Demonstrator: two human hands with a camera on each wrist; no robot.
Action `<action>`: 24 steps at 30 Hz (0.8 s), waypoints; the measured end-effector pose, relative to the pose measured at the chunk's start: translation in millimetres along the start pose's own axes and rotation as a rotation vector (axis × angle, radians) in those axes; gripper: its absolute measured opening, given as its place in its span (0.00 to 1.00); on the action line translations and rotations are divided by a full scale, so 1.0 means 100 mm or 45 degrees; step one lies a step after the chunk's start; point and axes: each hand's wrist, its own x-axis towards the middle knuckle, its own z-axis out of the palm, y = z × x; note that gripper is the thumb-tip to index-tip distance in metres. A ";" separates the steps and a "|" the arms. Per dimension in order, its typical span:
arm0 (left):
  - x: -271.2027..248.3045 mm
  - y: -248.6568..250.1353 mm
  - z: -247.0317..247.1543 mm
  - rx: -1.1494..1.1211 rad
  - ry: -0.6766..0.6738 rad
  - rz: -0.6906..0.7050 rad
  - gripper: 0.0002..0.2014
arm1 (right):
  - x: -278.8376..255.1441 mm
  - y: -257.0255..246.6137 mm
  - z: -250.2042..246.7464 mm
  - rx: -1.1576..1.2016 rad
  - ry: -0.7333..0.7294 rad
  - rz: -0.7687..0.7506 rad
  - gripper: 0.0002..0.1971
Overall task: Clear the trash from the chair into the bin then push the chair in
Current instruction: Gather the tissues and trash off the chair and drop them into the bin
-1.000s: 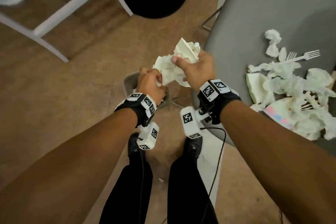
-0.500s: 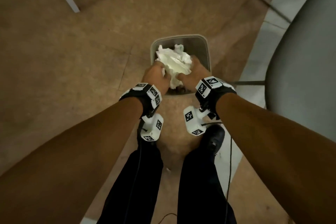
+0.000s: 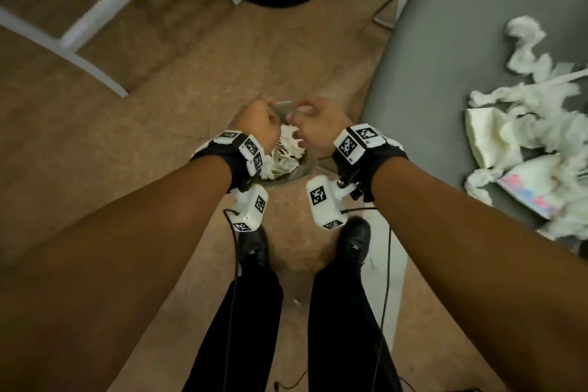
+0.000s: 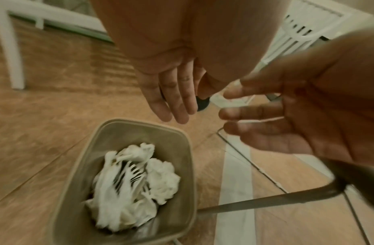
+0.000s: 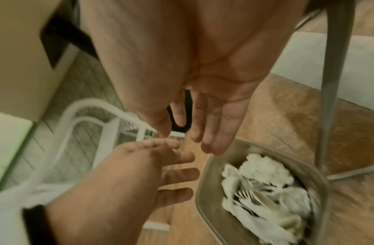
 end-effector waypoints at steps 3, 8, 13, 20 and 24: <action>-0.03 0.64 0.00 0.031 -0.004 0.169 0.13 | -0.25 -0.15 -0.66 0.183 0.102 -0.079 0.05; -0.09 1.77 0.47 -0.035 -0.149 0.347 0.10 | -0.59 0.24 -1.92 0.235 0.411 -0.137 0.09; -0.25 2.68 1.12 0.085 -0.210 0.623 0.16 | -0.85 1.00 -3.03 0.108 0.700 -0.094 0.11; -0.29 3.20 1.66 0.555 -0.400 0.738 0.30 | -1.00 1.58 -3.90 -0.597 0.809 -0.107 0.20; -0.21 3.28 1.70 0.397 -0.433 0.644 0.22 | -0.77 1.60 -3.99 -0.882 0.701 -0.206 0.30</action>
